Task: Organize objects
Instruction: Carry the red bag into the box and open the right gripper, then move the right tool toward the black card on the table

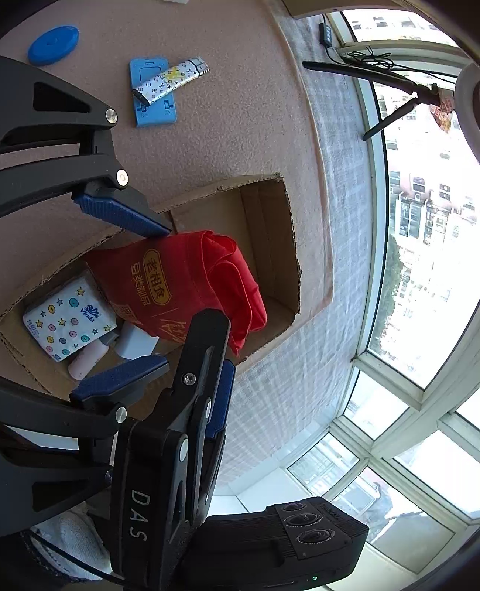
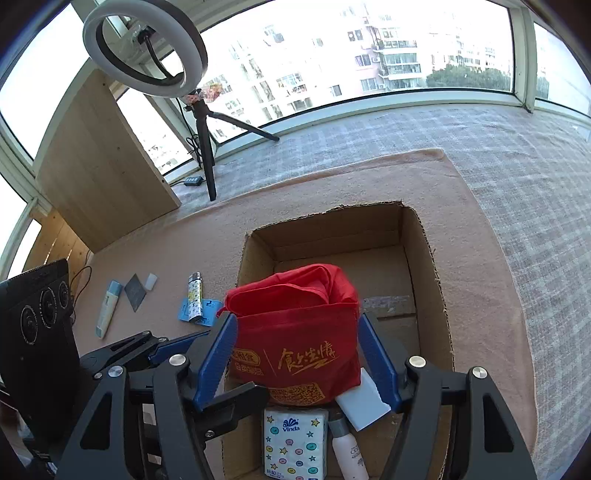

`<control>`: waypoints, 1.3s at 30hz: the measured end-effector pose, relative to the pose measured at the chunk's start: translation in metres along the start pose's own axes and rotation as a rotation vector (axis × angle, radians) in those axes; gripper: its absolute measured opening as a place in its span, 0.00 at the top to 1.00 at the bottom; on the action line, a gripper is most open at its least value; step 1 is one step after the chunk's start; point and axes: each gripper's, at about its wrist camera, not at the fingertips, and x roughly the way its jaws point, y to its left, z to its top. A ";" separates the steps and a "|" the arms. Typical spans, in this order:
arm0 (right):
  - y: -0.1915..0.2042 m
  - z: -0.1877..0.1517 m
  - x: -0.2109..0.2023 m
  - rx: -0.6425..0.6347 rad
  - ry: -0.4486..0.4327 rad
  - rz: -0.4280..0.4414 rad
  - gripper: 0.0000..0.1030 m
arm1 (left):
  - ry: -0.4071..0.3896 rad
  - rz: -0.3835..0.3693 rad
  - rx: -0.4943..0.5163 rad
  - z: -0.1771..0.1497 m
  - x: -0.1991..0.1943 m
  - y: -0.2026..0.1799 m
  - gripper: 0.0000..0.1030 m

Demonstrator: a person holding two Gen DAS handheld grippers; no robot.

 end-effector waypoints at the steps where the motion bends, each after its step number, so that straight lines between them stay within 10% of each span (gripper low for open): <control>1: -0.001 -0.001 -0.001 0.004 -0.003 0.001 0.38 | -0.004 0.002 0.003 -0.001 -0.002 0.000 0.32; 19: 0.052 -0.010 -0.002 -0.066 0.010 0.085 0.37 | -0.030 0.085 -0.076 -0.043 -0.064 0.037 0.32; 39: 0.196 0.000 0.060 -0.219 0.080 0.264 0.37 | -0.149 0.288 -0.325 -0.140 -0.211 0.163 0.32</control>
